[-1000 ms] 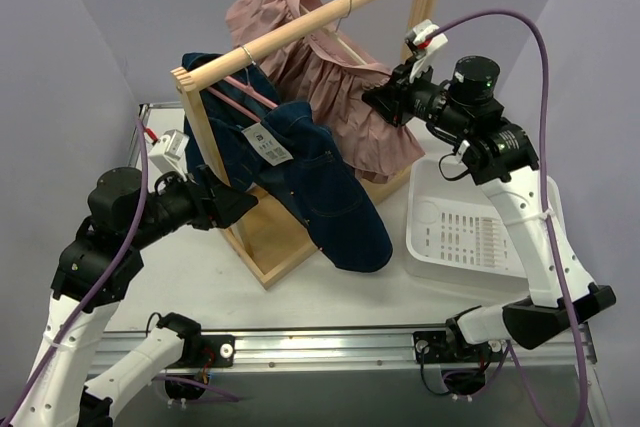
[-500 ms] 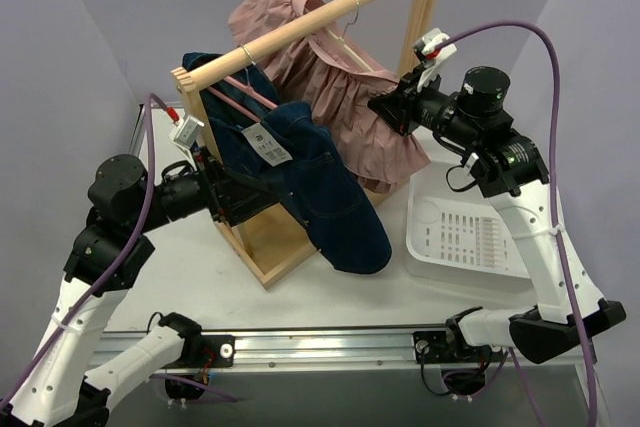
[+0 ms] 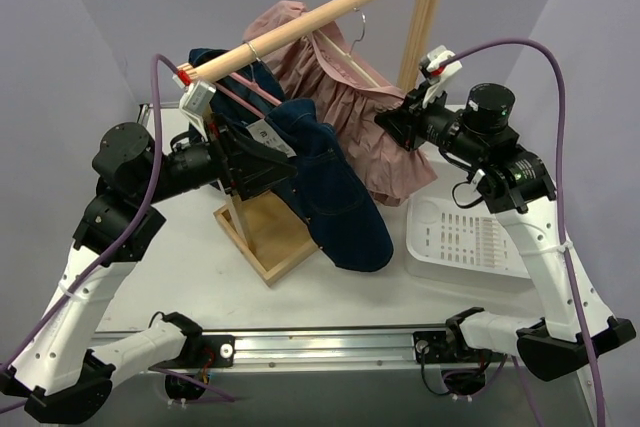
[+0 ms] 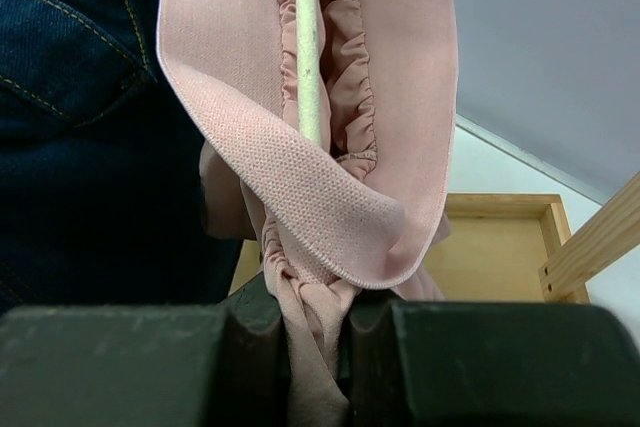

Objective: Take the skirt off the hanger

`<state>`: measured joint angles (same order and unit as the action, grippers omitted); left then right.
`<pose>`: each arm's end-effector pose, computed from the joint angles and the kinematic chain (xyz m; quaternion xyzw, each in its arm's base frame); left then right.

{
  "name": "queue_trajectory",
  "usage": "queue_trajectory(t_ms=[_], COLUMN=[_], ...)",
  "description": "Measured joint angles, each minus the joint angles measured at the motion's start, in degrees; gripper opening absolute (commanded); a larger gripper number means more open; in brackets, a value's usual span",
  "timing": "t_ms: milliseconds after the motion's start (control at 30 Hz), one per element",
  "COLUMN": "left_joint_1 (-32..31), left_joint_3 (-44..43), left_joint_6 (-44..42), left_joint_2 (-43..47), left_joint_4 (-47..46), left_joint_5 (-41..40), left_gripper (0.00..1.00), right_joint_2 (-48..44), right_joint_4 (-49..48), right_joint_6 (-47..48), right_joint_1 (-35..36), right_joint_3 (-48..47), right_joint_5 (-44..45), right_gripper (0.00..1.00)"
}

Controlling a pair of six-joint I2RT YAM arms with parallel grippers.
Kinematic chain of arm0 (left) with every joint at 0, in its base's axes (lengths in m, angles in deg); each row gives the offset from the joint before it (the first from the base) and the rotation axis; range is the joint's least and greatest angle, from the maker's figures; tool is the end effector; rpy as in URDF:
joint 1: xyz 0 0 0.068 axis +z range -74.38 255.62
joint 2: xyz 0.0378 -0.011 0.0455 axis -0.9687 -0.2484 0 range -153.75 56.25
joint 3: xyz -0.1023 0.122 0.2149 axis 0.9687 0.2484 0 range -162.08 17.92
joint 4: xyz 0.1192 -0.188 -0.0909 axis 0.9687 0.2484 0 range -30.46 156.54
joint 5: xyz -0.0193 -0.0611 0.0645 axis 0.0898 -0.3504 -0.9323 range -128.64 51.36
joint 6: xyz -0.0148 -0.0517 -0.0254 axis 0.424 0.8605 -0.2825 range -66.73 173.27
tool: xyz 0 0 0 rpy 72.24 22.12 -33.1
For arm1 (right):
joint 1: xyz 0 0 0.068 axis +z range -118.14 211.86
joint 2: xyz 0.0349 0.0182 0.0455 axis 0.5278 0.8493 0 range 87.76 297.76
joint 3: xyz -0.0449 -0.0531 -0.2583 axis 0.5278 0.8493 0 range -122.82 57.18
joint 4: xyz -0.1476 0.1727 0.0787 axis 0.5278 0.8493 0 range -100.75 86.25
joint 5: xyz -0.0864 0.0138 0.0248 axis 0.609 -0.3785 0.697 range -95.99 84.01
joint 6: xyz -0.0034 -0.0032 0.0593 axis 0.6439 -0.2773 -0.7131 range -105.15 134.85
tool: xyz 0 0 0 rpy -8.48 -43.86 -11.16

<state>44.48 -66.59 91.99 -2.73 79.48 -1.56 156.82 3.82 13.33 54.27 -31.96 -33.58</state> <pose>0.1320 -0.1104 0.4956 0.1929 0.6512 -0.5772 0.4534 0.2032 0.1056 0.4985 -0.2920 0.6101 0.3059 0.6700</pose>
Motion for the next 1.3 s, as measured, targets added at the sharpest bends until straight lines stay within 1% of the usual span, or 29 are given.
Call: queue_trajectory(t_ms=[233,400,533,667,733,800,900,1000,1100,1200,1233,1300], left_joint_1=[-0.8,-1.0,-1.1,-1.1,-1.1,-1.1,-1.1,-1.1,-1.1,-1.1,-1.1,-1.1], left_joint_3=[-1.6,-1.8,-1.8,-1.8,-2.8,-5.6,-10.8,-15.8,-17.9,-18.6,-19.0,-20.1], left_joint_6=[0.1,1.0,0.3,-1.6,-2.4,-3.5,-4.4,-4.3,-3.4,-2.8,-2.7,-2.3], left_joint_2=[-1.1,0.0,4.2,10.9,13.4,13.8,11.1,5.7,-0.5,-5.5,-6.8,-9.5], left_joint_4=[-0.9,-1.7,1.4,4.2,5.1,5.1,5.1,4.4,2.4,1.6,1.6,1.4], left_joint_5=[-1.5,-3.2,-9.3,-15.8,-17.4,-17.8,-17.3,-15.6,-14.1,-13.2,-13.2,-13.2], left_gripper=[0.73,0.74,0.78,0.79,0.78,0.78,0.76,0.67,0.67,0.68,0.71,0.71], right_joint_2=[-2.0,-3.2,-3.5,-4.1,-4.6,-4.9,-5.4,-5.7,-6.7,-8.8,-9.6,-11.3], right_joint_4=[0.1,1.2,1.3,1.3,1.4,2.0,3.3,5.0,6.9,8.4,9.0,10.1], right_joint_6=[0.0,0.0,0.0,-0.3,-0.7,-1.4,-2.6,-3.6,-4.6,-5.3,-5.7,-6.3], right_joint_1=[0.0,0.0,0.0,0.0,0.0,0.0,0.0,0.0,0.0,0.0,0.0,0.0], right_joint_3=[2.2,3.2,3.3,3.8,4.3,4.3,4.3,4.3,4.7,6.1,6.5,7.2], right_joint_5=[0.8,1.4,1.5,1.8,2.0,2.4,3.0,3.8,4.7,5.4,5.7,5.9], right_gripper=[0.00,0.00,0.00,0.00,0.00,0.00,0.00,0.00,0.00,0.00,0.00,0.00])
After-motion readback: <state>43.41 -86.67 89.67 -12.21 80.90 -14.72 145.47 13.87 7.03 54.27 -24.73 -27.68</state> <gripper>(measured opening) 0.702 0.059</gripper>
